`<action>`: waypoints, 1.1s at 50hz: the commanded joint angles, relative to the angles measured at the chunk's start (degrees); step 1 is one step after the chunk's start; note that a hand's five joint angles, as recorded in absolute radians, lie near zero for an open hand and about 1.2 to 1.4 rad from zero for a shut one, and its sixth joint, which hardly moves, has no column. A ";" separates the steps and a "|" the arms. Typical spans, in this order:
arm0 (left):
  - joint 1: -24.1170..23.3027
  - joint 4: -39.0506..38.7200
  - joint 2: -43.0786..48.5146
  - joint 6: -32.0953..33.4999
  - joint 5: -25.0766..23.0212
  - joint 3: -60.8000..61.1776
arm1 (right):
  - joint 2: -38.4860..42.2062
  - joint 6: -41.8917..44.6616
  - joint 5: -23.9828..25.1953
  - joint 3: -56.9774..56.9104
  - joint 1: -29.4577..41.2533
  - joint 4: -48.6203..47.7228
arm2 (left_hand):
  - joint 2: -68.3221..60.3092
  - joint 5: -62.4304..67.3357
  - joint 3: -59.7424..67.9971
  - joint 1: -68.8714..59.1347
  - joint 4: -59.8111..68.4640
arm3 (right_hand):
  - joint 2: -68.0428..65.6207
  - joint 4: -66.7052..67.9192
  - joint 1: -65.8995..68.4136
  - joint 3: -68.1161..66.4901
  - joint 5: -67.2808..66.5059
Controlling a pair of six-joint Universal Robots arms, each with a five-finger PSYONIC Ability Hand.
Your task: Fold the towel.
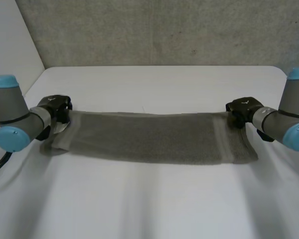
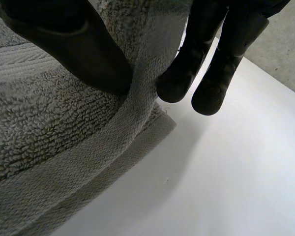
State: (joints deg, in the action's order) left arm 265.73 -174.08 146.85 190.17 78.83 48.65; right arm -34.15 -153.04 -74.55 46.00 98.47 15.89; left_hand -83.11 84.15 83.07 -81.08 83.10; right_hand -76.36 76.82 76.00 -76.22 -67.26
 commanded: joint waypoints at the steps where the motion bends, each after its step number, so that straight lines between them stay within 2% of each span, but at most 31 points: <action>1: -1.00 -1.00 1.86 -2.60 -0.08 -2.41 | 1.10 0.03 -4.37 0.31 0.67 -4.11 | 10.15 -21.20 -10.12 8.12 -10.15 | -3.64 3.18 4.00 -3.78 -2.74; 6: -1.00 -1.26 1.42 -4.10 -0.08 -2.86 | 0.84 -0.68 -4.81 1.19 1.11 -6.31 | 10.99 -22.04 -10.96 8.97 -10.99 | -3.64 3.18 4.00 -3.78 -2.74; 7: -1.18 -1.61 1.07 -4.54 -0.17 -2.77 | 0.66 -1.37 -4.81 1.37 1.29 -6.58 | 17.32 -28.36 -17.28 15.29 -17.32 | -3.64 3.18 4.00 -3.78 -2.74; 8: -1.44 -1.79 0.81 -4.80 -0.17 -2.59 | 0.49 -2.16 -4.81 1.54 1.29 -6.58 | 36.87 -47.91 -36.83 34.84 -36.86 | 8.79 -9.25 -8.43 8.66 9.69; 9: -2.05 -1.70 0.29 -4.81 -0.17 -2.50 | 0.05 -2.96 -4.81 1.98 1.29 -6.66 | 58.71 -69.76 -58.68 56.68 -58.71 | 27.56 -28.03 -27.20 27.43 28.46; 10: -2.06 -1.70 0.28 -4.81 -0.17 -2.50 | 0.05 -2.96 -4.81 1.98 1.29 -6.67 | 58.93 -69.97 -58.89 56.90 -58.93 | 27.75 -28.21 -27.39 27.62 28.65; 11: -2.67 -1.70 -0.33 -4.72 -0.17 -2.33 | -0.91 -3.75 -4.81 2.51 1.46 -6.67 | 66.09 -77.14 -66.06 64.07 -66.09 | 43.57 -44.04 -43.21 43.44 44.47; 12: -3.46 -1.70 -1.29 -4.63 -0.08 -1.72 | -2.31 -3.93 -4.81 3.38 1.81 -6.67 | 69.00 -80.04 -68.96 66.97 -68.99 | 53.89 -54.35 -53.53 53.76 54.79; 13: -3.46 -1.70 -1.30 -4.63 -0.08 -1.71 | -2.33 -3.93 -4.81 3.39 1.81 -6.67 | 69.03 -80.07 -68.99 67.00 -69.02 | 53.99 -54.46 -53.63 53.86 54.89; 14: -3.81 -1.61 -2.43 -4.63 -0.08 -0.67 | -3.98 -3.93 -4.73 4.69 1.81 -6.75 | 68.69 -79.74 -68.66 66.67 -68.69 | 63.15 -63.62 -62.79 63.02 64.05; 16: -3.82 -1.79 -4.01 -4.63 -0.25 0.99 | -6.00 -3.84 -4.64 6.19 1.81 -7.01 | 68.36 -79.40 -68.32 66.33 -68.35 | 66.36 -66.82 -66.00 66.22 67.26; 21: -3.20 -5.13 -11.06 -4.63 -0.43 8.31 | -13.75 -3.58 -4.55 12.27 1.46 -8.60 | 67.34 -78.39 -67.31 65.32 -67.34 | 66.36 -66.82 -66.00 66.22 67.26; 23: -2.68 -9.24 -16.48 -4.37 -0.70 14.86 | -19.00 -3.23 -4.11 17.16 1.03 -9.65 | 67.18 -78.22 -67.14 65.15 -67.17 | 66.36 -66.82 -66.00 66.22 67.26; 29: -2.32 -14.79 -24.86 -4.10 -1.05 25.88 | -25.79 -2.17 -3.85 24.40 1.02 -8.95 | 67.18 -78.22 -67.14 65.15 -67.17 | 66.36 -66.82 -66.00 66.22 67.26; 33: -2.41 -19.18 -31.69 -4.10 -1.14 35.96 | -30.79 1.94 -3.85 33.59 1.02 -9.74 | 67.51 -78.55 -67.47 65.48 -67.51 | 66.36 -66.82 -66.00 66.22 67.26; 37: -2.50 -21.39 -35.14 -4.10 -1.14 41.79 | -32.39 5.30 -4.02 39.16 0.94 -10.97 | 67.85 -78.89 -67.81 65.82 -67.84 | 63.25 -63.71 -62.88 63.11 64.15; 44: -2.50 -29.02 -38.48 -4.01 -1.14 52.68 | -32.65 8.64 -4.37 48.64 1.02 -19.75 | 68.19 -79.23 -68.15 66.16 -68.18 | 49.48 -49.95 -49.12 49.35 50.38; 50: -2.67 -32.37 -38.30 -4.01 -1.14 54.89 | -31.59 8.73 -4.64 49.97 1.64 -22.49 | 68.35 -79.40 -68.32 66.33 -68.35 | 48.11 -48.57 -47.75 47.97 49.01; 55: -2.41 -32.90 -38.39 -4.01 -1.14 55.41 | -26.68 8.81 -4.90 49.09 1.81 -23.19 | 68.35 -79.40 -68.32 66.33 -68.35 | 44.93 -45.39 -44.57 44.80 45.83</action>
State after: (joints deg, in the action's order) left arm 263.14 -206.10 108.23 186.15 77.73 103.69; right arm -65.18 -144.10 -79.15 96.09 99.99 -6.44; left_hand -19.31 17.71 18.66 -19.92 19.82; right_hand -27.22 27.78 27.00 -27.67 -18.26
